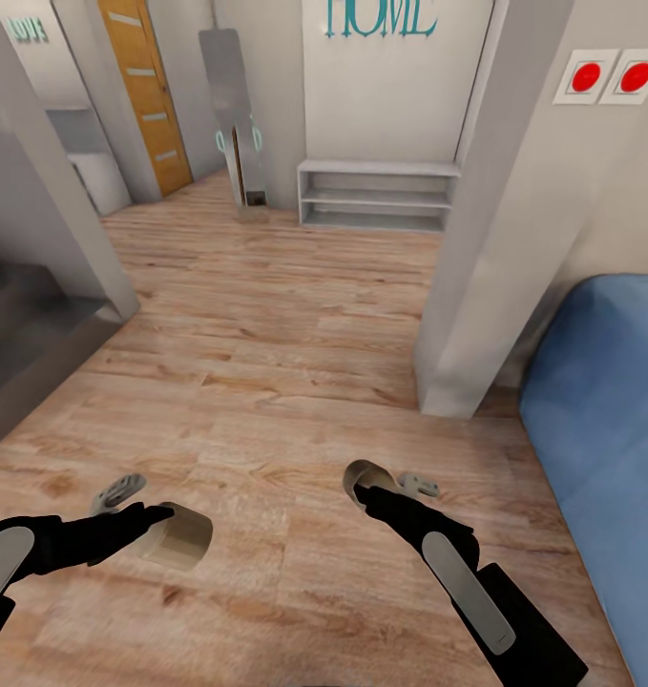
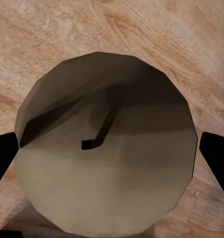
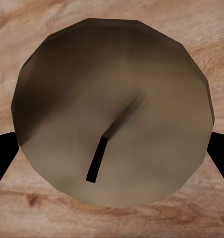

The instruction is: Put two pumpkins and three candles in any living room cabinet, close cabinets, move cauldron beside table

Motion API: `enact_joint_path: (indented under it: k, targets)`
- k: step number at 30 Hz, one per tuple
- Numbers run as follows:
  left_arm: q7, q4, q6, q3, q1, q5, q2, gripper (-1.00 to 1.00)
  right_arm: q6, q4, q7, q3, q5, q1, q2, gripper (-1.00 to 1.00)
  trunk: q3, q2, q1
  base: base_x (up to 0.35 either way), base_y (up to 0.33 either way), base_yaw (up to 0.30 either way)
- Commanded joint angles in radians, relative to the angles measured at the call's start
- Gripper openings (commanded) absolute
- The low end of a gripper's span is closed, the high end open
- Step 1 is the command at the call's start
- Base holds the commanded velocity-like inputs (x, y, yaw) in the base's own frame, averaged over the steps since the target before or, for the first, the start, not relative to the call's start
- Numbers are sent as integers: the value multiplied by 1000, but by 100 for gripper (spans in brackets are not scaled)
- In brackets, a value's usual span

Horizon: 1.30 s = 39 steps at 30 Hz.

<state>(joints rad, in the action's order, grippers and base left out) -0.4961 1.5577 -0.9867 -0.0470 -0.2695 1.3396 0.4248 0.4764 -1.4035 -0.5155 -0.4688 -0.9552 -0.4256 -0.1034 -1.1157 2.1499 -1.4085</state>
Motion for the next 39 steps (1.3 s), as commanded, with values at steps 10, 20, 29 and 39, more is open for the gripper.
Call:
enact_joint_path:
  k: [10,20,29,39]
  targets:
    - [-10,1,-3,-1,0,10,0,-100,0,-1,-9,-2,-8,-1,-1,-100,31,-70,39,0,0,0]
    - [-10,1,-3,-1,0,10,0,-100,-1,7,-6,-2,-8,-1,0,-100,62,-140,77,0,0,121]
    - [-10,1,-3,-1,0,11,-1,-100,-1,8,-6,-2,-8,-1,0,-100,90,-203,111,0,0,241]
    - [-10,1,-3,-1,0,10,0,-100,-1,7,-6,-2,-7,-1,14,-100,121,-273,150,0,0,179]
